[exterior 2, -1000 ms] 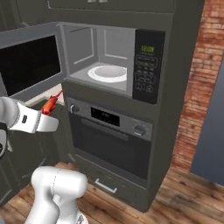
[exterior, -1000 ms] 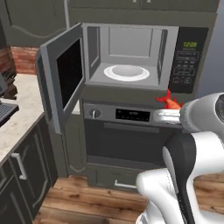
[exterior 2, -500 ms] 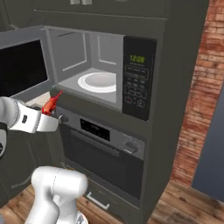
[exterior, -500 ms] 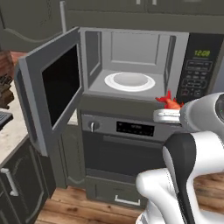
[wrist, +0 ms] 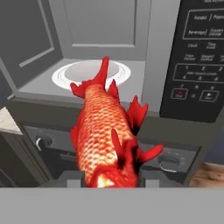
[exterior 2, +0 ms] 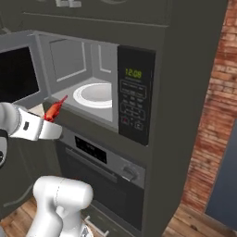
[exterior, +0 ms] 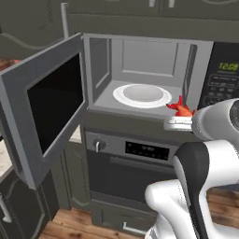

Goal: Transport the fish from the fridge to the microwave and turn on the microwave.

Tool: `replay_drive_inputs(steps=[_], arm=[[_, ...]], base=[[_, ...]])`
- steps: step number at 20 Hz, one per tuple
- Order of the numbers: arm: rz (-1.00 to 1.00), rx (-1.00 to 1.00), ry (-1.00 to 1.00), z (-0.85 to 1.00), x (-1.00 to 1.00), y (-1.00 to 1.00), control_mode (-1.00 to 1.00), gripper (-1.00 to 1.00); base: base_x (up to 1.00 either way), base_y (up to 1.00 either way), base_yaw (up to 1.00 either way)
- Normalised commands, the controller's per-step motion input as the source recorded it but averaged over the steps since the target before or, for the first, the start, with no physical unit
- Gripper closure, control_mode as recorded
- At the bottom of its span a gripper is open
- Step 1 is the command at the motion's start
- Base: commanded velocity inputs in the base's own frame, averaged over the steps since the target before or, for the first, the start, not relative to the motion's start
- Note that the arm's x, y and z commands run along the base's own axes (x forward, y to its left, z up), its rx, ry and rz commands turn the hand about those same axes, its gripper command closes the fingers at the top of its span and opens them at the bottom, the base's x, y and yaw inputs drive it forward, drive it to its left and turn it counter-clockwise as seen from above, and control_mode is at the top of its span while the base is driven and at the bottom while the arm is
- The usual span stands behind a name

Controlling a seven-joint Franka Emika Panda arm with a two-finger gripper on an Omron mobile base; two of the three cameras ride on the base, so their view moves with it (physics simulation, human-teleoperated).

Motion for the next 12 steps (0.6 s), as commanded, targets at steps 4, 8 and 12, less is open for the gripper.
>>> replay_drive_inputs(steps=[4, 8, 12], arm=[[0.0, 0.0, 0.0, 0.0, 0.0, 0.0, 1.0, 1.0], [0.0, 0.0, 0.0, 0.0, 0.0, 0.0, 1.0, 1.0], [0.0, 0.0, 0.0, 0.0, 0.0, 0.0, 1.0, 1.0]], base=[[0.42, -0.01, 0.16], [0.41, 0.0, 0.18], [0.16, 0.0, 0.14]])
